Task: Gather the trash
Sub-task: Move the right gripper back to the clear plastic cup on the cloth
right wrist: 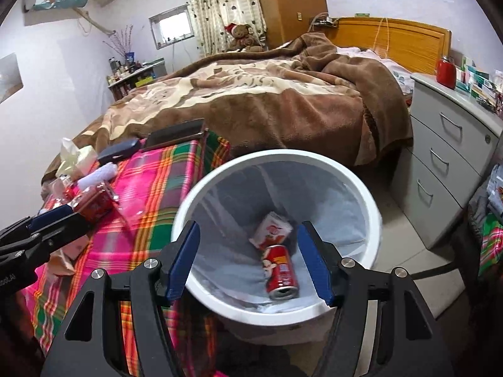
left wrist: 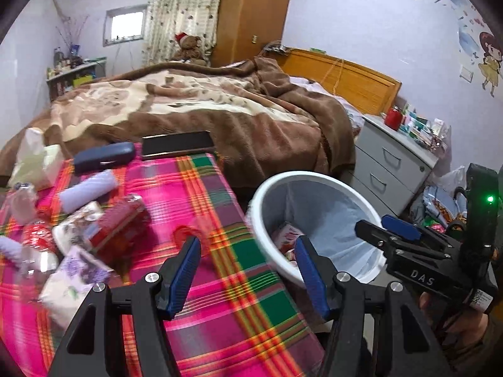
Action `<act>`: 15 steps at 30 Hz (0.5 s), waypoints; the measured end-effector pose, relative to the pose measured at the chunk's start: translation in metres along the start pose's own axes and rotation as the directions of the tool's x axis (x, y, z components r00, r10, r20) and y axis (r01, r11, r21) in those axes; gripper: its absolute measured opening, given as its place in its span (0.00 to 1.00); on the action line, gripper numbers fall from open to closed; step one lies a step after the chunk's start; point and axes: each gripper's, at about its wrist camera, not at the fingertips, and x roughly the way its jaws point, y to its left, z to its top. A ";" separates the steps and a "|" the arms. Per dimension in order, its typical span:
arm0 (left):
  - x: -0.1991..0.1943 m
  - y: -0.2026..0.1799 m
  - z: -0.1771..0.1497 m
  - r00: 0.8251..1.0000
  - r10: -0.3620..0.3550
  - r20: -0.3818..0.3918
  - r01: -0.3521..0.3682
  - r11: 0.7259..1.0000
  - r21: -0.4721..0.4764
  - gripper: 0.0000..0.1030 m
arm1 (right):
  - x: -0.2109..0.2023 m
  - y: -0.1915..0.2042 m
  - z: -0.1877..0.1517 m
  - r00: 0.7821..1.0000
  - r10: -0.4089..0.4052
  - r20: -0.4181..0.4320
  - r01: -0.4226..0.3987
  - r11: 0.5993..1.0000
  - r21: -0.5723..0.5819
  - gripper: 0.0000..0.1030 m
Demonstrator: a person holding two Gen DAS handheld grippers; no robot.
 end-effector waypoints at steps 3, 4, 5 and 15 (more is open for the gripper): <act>-0.015 0.017 -0.006 0.999 0.024 0.021 -0.024 0.999 -0.029 0.60 | -0.001 0.011 -0.001 1.000 0.009 0.007 -0.009 1.000 -0.017 0.64; -0.019 0.022 -0.008 0.999 0.035 0.028 -0.034 0.999 -0.035 0.60 | -0.001 0.014 -0.002 1.000 0.013 0.007 -0.013 1.000 -0.019 0.64; -0.024 0.027 -0.010 0.998 0.051 0.034 -0.050 0.998 -0.039 0.60 | -0.001 0.018 -0.003 1.000 0.018 0.006 -0.018 1.000 -0.021 0.64; -0.057 0.086 -0.031 0.985 0.164 0.051 -0.156 0.980 -0.125 0.60 | 0.013 0.058 -0.011 0.997 0.072 -0.024 -0.073 0.994 -0.075 0.64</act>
